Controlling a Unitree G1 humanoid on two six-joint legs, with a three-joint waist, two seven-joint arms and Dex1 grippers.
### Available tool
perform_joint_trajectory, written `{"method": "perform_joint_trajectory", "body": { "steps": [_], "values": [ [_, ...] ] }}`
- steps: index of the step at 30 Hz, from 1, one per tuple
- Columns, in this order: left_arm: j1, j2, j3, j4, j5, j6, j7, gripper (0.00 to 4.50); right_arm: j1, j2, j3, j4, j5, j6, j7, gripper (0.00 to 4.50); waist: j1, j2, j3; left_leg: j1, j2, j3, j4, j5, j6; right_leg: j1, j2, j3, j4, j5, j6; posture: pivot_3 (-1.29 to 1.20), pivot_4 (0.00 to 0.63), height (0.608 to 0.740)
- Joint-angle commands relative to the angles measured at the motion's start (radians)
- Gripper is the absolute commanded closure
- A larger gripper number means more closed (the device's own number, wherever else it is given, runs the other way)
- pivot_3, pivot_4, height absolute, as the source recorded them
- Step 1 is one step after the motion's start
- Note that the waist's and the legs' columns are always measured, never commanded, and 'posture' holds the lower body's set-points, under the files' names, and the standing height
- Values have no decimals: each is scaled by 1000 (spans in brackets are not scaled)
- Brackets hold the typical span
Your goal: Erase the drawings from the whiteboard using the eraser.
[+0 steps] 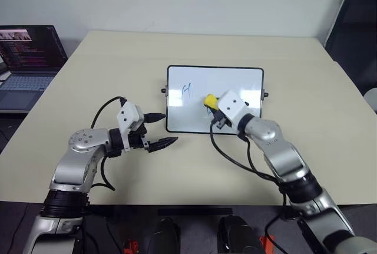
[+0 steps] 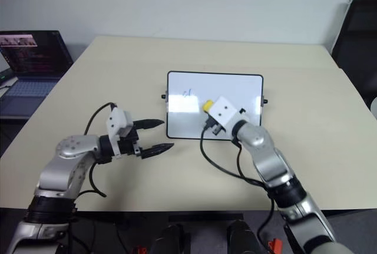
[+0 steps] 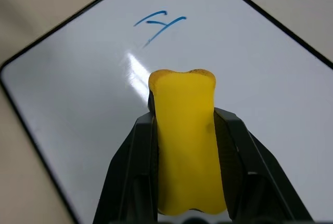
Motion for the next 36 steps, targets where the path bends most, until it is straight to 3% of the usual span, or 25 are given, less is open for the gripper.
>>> {"method": "perform_joint_trajectory", "body": {
  "steps": [1,9,16,26,31,36],
  "values": [
    [-16,-1,5,0,-1,-38,-11,0,-7,-9,28,48,-29,-30,39,3357,4,0,0,0,0,0,0,0,0,0,0,0,0,0,0,0,150,740],
    [-6,3,13,5,-5,-54,-14,0,62,-79,85,2,-63,36,162,3357,4,0,0,1,0,0,1,0,0,1,0,0,1,0,-1,0,150,740],
    [-18,1,10,5,-10,-54,-20,0,-12,-51,10,78,-122,-8,23,3360,4,0,0,3,0,0,1,2,2,2,0,0,1,2,-3,0,150,740],
    [-18,-21,-2,23,3,-73,-18,0,44,-90,108,1,-116,49,227,3360,1,-1,-1,6,0,0,1,3,4,7,0,0,1,2,-3,0,150,740],
    [-21,-31,-9,21,9,-73,-14,0,-19,-82,-4,81,-169,9,34,3361,1,0,-1,6,0,0,0,3,4,7,0,0,1,2,-2,0,150,740],
    [-38,-20,-2,32,2,-69,-23,0,-3,-100,-6,79,-144,26,87,3363,8,-1,-1,6,0,0,1,3,4,8,-1,0,-1,2,-3,0,150,740]
  ]
}}
